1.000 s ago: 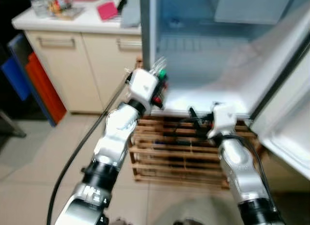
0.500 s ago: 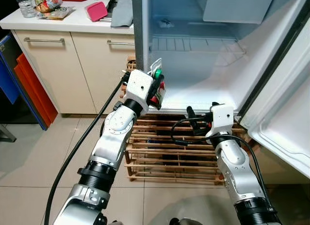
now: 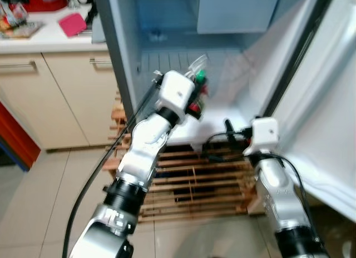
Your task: Restocking fridge
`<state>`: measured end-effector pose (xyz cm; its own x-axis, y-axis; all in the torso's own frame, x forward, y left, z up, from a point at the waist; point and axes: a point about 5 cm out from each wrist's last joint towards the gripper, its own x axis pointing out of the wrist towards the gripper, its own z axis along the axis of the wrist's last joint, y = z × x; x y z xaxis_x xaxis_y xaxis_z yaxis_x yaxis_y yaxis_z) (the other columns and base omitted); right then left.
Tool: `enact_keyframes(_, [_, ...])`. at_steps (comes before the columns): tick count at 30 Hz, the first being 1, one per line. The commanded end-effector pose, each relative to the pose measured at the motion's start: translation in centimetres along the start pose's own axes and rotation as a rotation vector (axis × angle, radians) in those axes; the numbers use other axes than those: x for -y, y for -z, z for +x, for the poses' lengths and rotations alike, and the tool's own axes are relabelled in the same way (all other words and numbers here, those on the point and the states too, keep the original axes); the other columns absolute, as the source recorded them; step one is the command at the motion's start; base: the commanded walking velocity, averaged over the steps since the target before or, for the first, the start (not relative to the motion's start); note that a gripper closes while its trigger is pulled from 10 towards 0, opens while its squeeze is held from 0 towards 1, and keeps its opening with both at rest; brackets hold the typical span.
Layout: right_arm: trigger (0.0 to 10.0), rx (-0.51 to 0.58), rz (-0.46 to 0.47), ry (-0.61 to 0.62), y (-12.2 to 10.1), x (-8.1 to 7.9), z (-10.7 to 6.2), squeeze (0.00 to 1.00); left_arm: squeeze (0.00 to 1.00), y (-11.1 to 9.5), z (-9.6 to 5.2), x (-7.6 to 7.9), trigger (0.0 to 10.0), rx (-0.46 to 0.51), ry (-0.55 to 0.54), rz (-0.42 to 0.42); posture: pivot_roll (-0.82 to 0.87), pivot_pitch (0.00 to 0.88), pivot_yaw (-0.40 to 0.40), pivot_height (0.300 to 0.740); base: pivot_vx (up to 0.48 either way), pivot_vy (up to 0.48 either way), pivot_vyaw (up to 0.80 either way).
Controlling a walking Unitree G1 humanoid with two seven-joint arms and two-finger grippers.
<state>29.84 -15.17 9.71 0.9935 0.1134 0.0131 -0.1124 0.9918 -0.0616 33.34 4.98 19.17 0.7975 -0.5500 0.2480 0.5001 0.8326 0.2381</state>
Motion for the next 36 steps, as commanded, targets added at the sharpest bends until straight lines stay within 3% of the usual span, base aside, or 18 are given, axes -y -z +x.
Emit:
enact_keyframes(1, [10.0, 0.023, -0.01, -0.03, -0.4, -0.9, 0.3, 0.0, 0.0, -0.2, 0.0, -0.8, 10.0, 0.006, -0.016, 0.014, -0.04, 0.0, -0.002, 0.74, 0.48, 0.0, 0.0])
enact_keyframes(10, [10.0, 0.029, -0.003, -0.067, -0.6, -1.3, 0.3, 0.0, 0.0, -0.8, -0.3, -1.9, 10.0, 0.016, -0.106, 0.003, -0.04, 0.0, 0.001, 0.74, 0.462, 0.0, 0.0])
enact_keyframes(17, [10.0, 0.025, 0.0, -0.125, -0.5, -2.1, 0.1, 0.0, 0.0, -1.4, -0.4, -4.0, 10.0, 0.019, -0.251, 0.021, -0.04, 0.0, -0.004, 0.74, 0.0, 0.0, 0.0])
enact_keyframes(27, [10.0, 0.015, 0.001, -0.143, -0.4, -2.2, 0.1, 0.0, 0.0, -2.2, 0.3, -4.3, 10.0, 0.039, -0.25, 0.036, -0.05, 0.0, -0.005, 0.74, 0.0, 0.0, 0.0])
enact_keyframes(32, [10.0, 0.002, 0.003, -0.18, -0.2, -2.6, -0.1, 0.0, 0.0, -3.1, 1.1, -5.4, 10.0, 0.097, -0.304, 0.038, -0.05, 0.0, -0.009, 0.74, 0.0, 0.0, 0.0])
enact_keyframes(36, [10.0, -0.002, 0.002, -0.19, -0.2, -2.8, -0.2, 0.0, 0.0, -2.4, 1.6, -6.4, 10.0, 0.087, -0.354, 0.072, -0.05, 0.0, -0.017, 0.74, 0.0, 0.0, 0.0])
